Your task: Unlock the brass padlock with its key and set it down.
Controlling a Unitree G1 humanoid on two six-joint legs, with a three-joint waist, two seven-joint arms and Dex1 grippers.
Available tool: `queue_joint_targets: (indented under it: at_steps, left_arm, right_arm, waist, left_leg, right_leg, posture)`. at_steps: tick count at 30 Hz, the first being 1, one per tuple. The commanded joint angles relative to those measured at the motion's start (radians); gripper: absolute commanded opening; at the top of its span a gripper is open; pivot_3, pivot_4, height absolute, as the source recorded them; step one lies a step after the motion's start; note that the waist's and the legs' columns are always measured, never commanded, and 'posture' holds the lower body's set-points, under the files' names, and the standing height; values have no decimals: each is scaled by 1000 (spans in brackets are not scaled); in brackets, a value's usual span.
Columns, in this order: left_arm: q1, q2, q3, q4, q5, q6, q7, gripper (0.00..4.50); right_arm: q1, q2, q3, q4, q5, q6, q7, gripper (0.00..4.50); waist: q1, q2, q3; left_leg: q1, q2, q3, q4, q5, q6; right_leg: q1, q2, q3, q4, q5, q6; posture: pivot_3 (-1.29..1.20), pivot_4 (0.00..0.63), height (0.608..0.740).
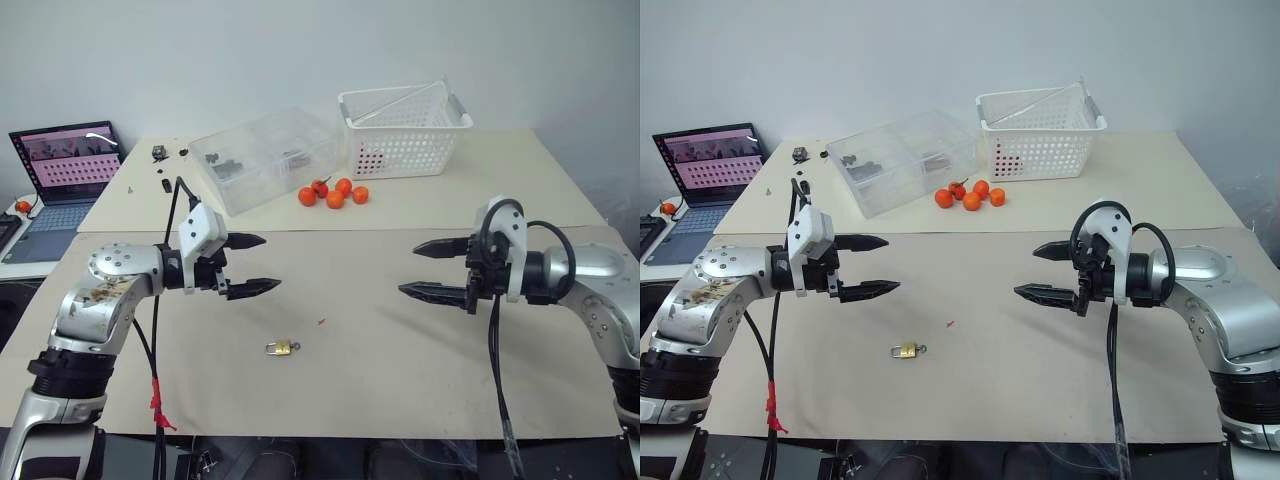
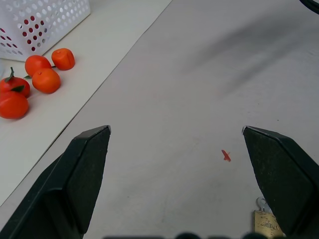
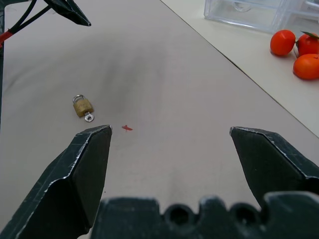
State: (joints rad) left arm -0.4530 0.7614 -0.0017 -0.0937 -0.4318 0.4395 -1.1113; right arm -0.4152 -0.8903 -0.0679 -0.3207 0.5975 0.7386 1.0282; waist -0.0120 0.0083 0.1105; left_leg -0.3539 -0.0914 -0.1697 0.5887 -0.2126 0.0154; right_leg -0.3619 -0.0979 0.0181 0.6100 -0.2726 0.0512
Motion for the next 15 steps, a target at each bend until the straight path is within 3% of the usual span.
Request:
queue_joint_targets:
  at_steps: [1,9,15]
  left_arm:
    - [-15,-8,36,-29,5,-17,41,4500]
    - [-15,-15,62,-37,-23,27,91,4500]
    - [53,58,144,-58,-115,90,22,4500]
  right_arm:
    - [-39,11,-12,-2,8,-12,-5,4485]
    - [-74,39,9,3,4,4,-41,4485]
    - [-102,69,41,29,-9,-9,-47,4485]
  waist:
    - [0,0,0]
    - [0,0,0]
    - [-5,0,0]
  left_leg:
    - [0,1,0,0,0,0]
    - [1,3,1,0,0,0]
    - [0,4,3,-1,-1,1]
  right_leg:
    - [0,0,0,0,0,0]
    - [-1,4,1,0,1,-1]
    - [-4,5,6,1,2,-3]
  posture:
    - [0,150,740]
    - [0,150,740]
    - [0,150,740]
